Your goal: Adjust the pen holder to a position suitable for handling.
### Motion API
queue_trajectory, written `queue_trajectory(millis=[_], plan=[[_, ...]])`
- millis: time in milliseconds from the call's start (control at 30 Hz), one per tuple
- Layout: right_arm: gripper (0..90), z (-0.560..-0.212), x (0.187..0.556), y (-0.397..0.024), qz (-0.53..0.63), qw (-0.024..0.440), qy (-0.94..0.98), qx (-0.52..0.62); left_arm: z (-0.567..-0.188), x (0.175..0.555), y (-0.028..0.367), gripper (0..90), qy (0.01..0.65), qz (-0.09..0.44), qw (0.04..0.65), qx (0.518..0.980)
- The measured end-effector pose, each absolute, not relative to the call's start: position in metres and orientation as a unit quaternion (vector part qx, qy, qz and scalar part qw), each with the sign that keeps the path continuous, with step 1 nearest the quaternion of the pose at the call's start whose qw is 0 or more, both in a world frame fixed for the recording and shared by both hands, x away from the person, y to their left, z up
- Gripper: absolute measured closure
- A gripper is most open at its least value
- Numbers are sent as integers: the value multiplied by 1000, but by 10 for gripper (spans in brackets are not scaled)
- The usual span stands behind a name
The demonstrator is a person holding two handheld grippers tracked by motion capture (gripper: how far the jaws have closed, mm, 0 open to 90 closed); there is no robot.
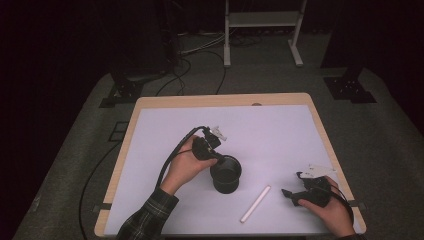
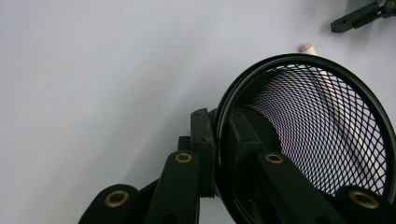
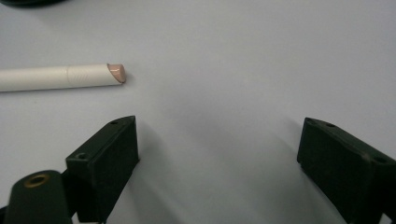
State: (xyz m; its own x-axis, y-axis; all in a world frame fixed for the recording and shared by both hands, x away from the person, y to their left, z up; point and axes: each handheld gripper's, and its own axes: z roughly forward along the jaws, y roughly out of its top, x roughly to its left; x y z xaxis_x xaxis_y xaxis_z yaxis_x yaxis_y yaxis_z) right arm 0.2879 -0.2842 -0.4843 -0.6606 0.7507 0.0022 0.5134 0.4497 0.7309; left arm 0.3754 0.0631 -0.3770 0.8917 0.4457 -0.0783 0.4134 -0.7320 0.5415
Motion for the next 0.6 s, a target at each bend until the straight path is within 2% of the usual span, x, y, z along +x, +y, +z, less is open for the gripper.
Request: queue_trajectory(millis=[600], plan=[[114,-484,288,-284,363,163,836,378,-384,382,62,820,239,29,273,932]])
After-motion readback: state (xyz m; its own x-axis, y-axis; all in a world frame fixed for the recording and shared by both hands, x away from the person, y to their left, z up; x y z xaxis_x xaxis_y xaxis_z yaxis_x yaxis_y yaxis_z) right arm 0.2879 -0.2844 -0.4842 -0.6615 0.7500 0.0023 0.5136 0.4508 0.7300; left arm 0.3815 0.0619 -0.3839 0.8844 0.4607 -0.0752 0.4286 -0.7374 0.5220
